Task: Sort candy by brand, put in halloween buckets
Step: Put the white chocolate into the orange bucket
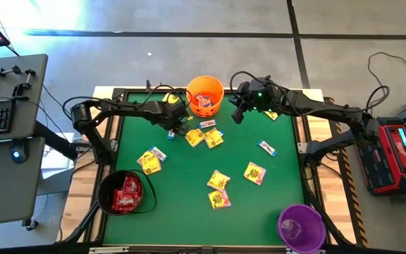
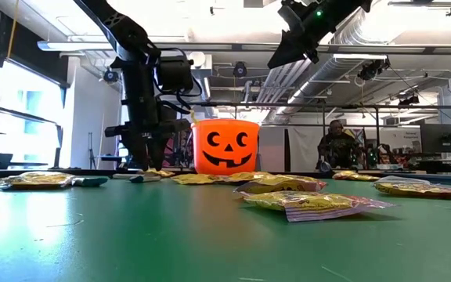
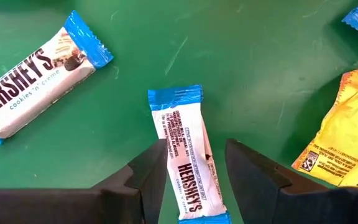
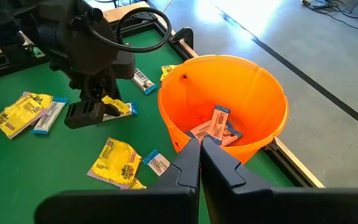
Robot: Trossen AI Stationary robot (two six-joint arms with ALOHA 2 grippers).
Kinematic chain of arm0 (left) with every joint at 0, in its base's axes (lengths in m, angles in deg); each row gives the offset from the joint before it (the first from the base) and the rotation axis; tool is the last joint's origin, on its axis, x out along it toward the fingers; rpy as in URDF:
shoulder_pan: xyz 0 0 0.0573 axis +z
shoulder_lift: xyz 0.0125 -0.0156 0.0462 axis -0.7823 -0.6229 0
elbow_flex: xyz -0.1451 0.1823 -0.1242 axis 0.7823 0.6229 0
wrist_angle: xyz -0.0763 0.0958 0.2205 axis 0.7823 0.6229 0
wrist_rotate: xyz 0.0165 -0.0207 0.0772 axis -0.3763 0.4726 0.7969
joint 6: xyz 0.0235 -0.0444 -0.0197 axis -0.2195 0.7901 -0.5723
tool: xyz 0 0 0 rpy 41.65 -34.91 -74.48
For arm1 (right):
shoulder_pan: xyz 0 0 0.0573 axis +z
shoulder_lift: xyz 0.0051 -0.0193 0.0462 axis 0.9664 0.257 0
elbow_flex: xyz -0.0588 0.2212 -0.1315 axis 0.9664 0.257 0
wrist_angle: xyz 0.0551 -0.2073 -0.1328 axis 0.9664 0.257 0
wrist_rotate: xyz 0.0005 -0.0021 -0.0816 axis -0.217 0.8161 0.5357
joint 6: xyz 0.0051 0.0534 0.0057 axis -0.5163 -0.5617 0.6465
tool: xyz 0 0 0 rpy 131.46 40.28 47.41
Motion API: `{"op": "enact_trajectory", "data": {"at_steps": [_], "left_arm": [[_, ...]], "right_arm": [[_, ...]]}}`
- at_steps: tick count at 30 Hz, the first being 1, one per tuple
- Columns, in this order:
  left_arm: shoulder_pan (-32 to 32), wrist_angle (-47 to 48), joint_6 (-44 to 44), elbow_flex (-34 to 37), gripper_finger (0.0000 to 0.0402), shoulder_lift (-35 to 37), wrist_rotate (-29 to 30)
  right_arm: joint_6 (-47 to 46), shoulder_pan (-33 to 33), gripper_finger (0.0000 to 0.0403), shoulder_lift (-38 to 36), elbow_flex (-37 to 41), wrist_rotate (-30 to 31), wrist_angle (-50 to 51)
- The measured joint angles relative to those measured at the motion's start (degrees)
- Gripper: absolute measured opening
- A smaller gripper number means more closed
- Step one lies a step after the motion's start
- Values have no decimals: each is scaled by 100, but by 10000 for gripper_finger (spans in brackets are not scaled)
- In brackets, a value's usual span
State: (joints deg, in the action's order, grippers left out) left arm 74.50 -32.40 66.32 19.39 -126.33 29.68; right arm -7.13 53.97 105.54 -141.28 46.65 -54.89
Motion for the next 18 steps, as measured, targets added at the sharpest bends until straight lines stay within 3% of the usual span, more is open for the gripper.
{"op": "enact_trajectory", "data": {"at_steps": [12, 18], "left_arm": [[-48, -34, 96, 2, 153, -340, -151], [-48, 23, 54, 2, 119, -307, -177]], "right_arm": [[0, 1, 0, -1, 0, 15, 0], [0, 1, 0, -1, 2, 15, 0]]}}
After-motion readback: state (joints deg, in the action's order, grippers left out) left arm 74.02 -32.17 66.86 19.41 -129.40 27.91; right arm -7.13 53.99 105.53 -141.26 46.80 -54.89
